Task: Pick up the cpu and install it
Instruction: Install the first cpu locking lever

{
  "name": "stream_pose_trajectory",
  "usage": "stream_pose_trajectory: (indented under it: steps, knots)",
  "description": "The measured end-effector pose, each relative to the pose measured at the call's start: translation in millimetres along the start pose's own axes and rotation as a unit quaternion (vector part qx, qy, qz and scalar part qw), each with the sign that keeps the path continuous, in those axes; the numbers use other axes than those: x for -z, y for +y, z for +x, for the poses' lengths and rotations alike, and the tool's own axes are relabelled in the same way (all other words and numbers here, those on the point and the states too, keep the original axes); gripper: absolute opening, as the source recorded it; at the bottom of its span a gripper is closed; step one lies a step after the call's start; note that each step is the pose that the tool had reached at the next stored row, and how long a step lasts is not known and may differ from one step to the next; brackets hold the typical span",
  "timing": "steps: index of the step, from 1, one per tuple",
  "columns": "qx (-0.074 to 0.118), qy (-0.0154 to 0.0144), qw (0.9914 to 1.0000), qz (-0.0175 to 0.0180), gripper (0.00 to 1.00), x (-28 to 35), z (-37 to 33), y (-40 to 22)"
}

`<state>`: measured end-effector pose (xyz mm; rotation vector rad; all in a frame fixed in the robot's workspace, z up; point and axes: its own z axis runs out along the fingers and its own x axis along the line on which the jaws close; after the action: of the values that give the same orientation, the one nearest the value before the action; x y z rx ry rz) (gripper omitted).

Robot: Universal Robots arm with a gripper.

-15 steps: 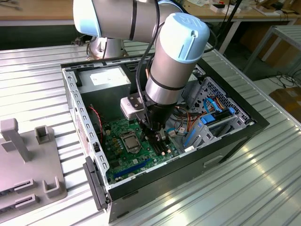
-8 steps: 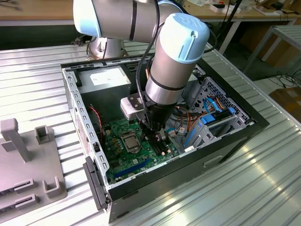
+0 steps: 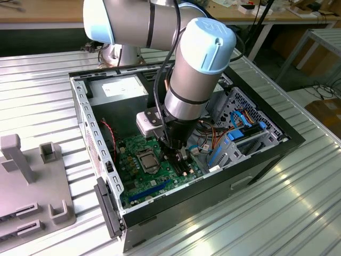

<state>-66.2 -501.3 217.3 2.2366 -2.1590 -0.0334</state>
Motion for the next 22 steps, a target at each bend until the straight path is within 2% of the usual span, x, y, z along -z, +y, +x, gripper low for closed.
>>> stream_pose_trajectory:
  steps: [8,18,22]
  knots:
    - [0.0,0.0,1.0,0.0001,0.15,-4.1,0.7,-0.1]
    - [0.0,0.0,1.0,0.0,0.15,-13.2,1.0,-0.5]
    - [0.0,-0.0001,1.0,0.0,0.15,-13.5,1.1,-2.3]
